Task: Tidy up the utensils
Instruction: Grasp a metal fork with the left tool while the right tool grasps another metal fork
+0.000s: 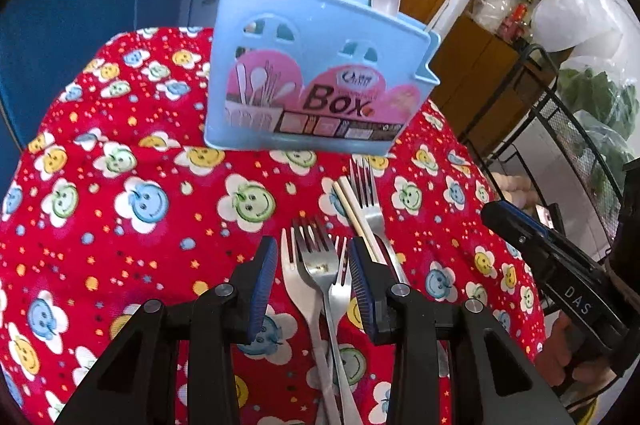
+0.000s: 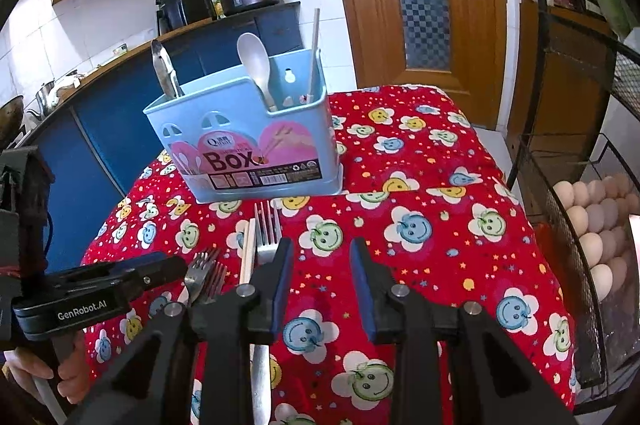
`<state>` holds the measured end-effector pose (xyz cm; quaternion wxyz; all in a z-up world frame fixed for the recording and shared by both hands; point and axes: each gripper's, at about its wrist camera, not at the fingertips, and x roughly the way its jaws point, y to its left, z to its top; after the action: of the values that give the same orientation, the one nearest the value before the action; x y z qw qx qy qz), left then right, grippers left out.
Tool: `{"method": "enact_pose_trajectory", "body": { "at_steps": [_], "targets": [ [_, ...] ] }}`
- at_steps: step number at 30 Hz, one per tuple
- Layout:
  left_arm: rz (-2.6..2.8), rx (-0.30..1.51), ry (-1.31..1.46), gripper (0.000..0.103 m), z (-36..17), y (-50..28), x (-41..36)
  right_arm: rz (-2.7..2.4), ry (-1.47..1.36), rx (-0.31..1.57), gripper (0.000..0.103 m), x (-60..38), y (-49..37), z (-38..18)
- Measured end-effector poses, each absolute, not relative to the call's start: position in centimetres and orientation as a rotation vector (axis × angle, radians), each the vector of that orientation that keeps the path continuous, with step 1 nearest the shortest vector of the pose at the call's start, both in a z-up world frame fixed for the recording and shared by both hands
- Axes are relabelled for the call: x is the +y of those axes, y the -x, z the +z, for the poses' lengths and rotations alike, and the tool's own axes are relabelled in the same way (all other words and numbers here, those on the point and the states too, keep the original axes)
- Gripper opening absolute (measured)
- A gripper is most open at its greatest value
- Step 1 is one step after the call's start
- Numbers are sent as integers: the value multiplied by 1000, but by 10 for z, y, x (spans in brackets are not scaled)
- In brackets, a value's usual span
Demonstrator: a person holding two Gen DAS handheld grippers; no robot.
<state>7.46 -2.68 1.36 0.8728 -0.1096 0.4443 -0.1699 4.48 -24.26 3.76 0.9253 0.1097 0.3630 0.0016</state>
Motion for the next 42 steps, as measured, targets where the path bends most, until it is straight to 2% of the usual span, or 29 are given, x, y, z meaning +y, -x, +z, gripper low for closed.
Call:
{"method": "enact_pose_trajectory", "body": {
  "at_steps": [13, 15, 21, 32, 35, 42],
  "targets": [
    [-416, 999, 292, 38, -6, -82, -36, -6, -249, 754, 32, -250, -43, 32],
    [-427, 998, 298, 29, -6, -83, -36, -6, -253, 755, 32, -250, -43, 31],
    [-471, 1017, 348, 15, -13, -87, -36, -4, -258, 758, 32, -251, -42, 29],
    [-492, 1032, 312, 12, -16, -94, -55, -2, -263, 765, 32, -251, -44, 26],
    [-523, 1032, 325, 3, -15, -94, -57, -3, -263, 765, 32, -250, -44, 26],
    [-554, 977, 298, 2, 2, -80, -56, -3, -264, 766, 32, -251, -44, 27]
  ]
}}
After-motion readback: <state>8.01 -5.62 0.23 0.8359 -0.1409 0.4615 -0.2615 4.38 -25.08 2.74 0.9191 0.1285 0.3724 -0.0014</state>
